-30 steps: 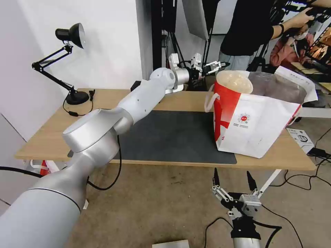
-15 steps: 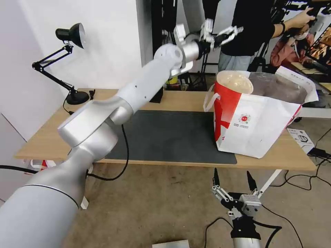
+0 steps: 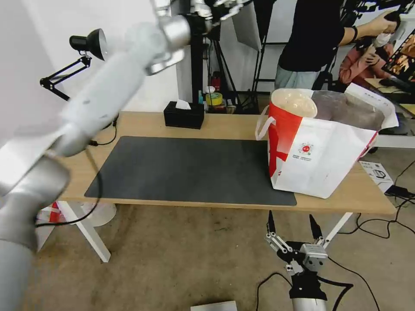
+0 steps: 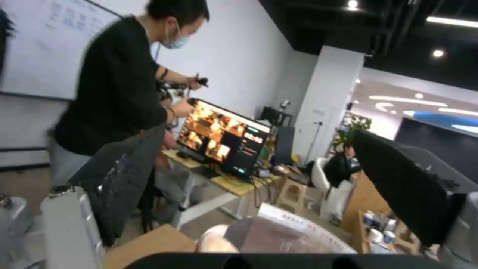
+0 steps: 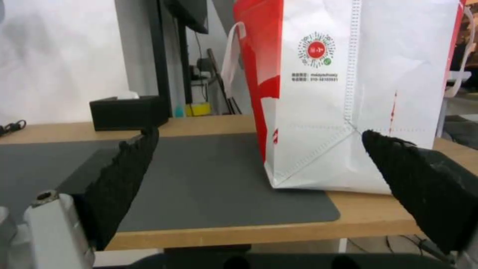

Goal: Pick up the trash from the table and place it into the takeout bag.

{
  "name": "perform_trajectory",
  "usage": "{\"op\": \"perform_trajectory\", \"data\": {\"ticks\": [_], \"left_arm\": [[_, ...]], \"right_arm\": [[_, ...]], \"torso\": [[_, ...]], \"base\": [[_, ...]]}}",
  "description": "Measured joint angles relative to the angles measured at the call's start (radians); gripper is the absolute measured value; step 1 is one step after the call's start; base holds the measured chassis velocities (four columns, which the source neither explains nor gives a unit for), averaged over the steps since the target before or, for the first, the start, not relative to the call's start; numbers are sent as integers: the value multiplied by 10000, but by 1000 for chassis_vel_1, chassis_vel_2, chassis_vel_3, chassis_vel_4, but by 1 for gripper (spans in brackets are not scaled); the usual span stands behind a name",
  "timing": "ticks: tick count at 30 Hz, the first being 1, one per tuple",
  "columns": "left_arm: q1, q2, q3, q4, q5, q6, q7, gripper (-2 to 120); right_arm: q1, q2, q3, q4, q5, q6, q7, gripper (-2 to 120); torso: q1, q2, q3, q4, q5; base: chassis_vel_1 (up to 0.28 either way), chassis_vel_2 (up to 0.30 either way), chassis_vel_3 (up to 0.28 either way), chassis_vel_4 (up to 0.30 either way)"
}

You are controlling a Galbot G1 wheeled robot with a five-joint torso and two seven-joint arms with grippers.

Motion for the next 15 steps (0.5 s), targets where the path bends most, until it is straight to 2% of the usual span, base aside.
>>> {"op": "perform_trajectory", "data": {"ticks": [1,2,4,6,7,8,10,11,14,15], "left_arm": [[346,478,-204,-619,-8,-63,-111,100],[346,478,-204,-619,-8,-63,-111,100],[1066,1186,-527,-1640,26,-172,-397,100],[1238,1313,-627,-1877,45,-187,-458,100],[1626,1551,-913,-2354,90,-210,-565,100],[2428,1916,-1572,-3163,224,-273,-859,100],[2707,2027,-1794,-3404,265,-299,-945,100],[3390,2271,-2338,-3963,392,-361,-1215,100],[4886,2728,-3306,-4938,779,-417,-1495,100],[4886,2728,-3306,-4938,779,-417,-1495,100]], "right_arm": [[2,0,0,0,0,0,-2,100],[2,0,0,0,0,0,-2,100],[0,0,0,0,0,0,1,100],[0,0,0,0,0,0,0,100],[1,0,0,0,0,0,1,100],[0,0,0,0,0,0,-2,100],[0,-1,0,0,0,0,1,100],[0,-1,0,0,0,0,1,100],[0,0,-1,0,0,0,0,100],[0,0,-1,0,0,0,0,100]], "torso": [[-2,1,-1,6,4],[-2,1,-1,6,4],[-1,0,-1,4,0],[-2,0,-1,5,-2],[-1,0,0,2,2],[-2,0,-1,-3,12],[-1,0,-1,-4,10],[-2,0,-1,-3,8],[-1,0,-1,0,5],[-1,0,-1,0,5]], "base": [[0,0,0,0],[0,0,0,0],[0,0,0,0],[0,0,0,0],[0,0,0,0],[0,0,0,0],[0,0,0,0],[0,0,0,0],[0,0,0,0],[0,0,0,0]]}}
